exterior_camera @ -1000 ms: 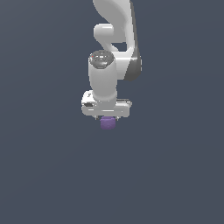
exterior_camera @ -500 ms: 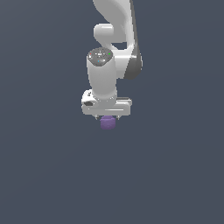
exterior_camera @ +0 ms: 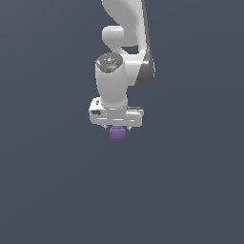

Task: Pick up the object and move it to a goal position.

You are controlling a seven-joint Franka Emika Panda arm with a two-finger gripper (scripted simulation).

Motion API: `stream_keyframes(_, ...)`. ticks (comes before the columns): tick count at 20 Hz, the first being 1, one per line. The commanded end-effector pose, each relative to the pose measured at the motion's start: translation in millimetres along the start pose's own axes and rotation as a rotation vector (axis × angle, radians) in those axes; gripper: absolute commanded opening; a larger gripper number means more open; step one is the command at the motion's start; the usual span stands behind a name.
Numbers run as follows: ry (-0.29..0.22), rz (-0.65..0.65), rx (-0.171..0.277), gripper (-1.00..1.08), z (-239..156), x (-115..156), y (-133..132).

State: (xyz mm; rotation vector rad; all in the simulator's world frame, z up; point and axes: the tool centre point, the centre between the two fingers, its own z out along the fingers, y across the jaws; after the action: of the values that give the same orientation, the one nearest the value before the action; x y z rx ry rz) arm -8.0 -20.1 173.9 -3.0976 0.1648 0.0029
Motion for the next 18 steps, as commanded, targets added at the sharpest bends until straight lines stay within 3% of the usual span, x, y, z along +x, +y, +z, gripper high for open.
stream_keyframes(1, 0.000, 0.031, -0.001, 1.00, 2, -1, 0)
stream_keyframes(18, 0.000, 0.428, -0.009, 1.00, 22, -15, 1)
